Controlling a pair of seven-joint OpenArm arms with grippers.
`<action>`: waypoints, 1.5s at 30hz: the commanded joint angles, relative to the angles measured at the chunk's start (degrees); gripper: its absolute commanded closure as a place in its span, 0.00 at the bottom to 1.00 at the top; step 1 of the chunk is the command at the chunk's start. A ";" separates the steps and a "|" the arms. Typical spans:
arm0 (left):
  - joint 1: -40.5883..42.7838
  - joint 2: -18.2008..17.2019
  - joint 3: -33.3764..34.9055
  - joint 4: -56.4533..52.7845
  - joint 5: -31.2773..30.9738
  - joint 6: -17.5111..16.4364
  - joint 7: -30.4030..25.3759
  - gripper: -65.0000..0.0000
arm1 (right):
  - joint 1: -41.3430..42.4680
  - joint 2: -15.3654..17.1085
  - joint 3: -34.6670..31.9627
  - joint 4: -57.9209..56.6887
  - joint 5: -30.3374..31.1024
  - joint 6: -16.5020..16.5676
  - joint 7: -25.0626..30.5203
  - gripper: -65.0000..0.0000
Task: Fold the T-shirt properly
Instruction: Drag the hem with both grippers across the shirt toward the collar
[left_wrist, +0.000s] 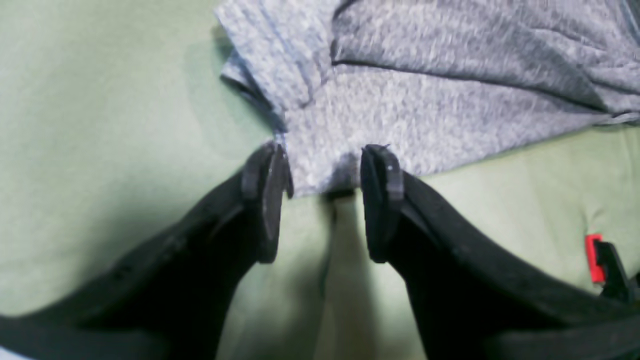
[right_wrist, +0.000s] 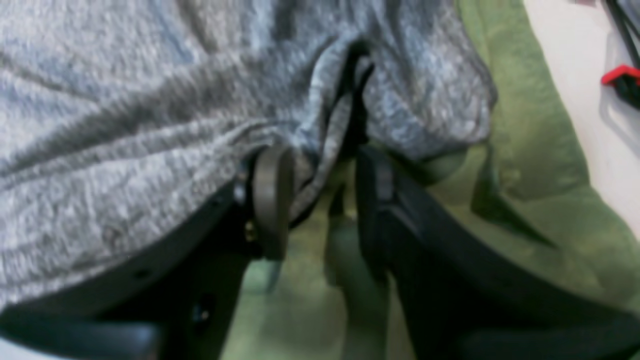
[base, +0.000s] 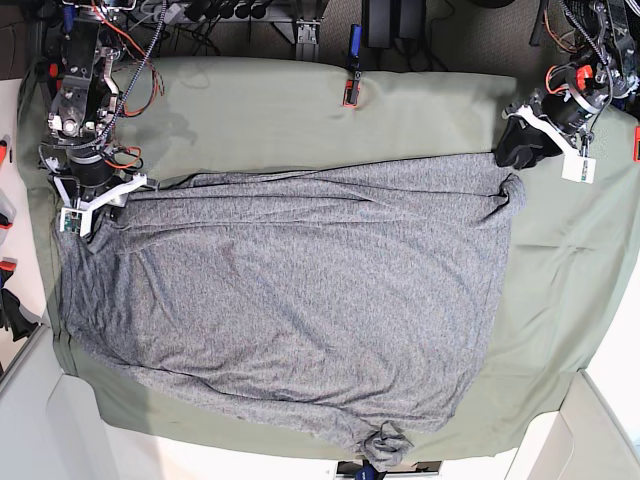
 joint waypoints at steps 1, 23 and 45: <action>-0.09 -0.22 -0.20 0.48 -0.52 0.02 -0.22 0.56 | 0.74 0.59 0.26 1.11 -0.15 -0.26 1.81 0.65; 1.75 1.11 -2.05 5.03 -4.79 -2.24 -0.81 1.00 | 0.42 0.61 0.28 -4.09 -4.39 -1.62 4.98 1.00; -4.33 -4.98 -5.64 10.71 -2.99 -0.35 0.68 1.00 | 7.76 0.63 1.66 0.68 -1.73 -0.70 3.19 1.00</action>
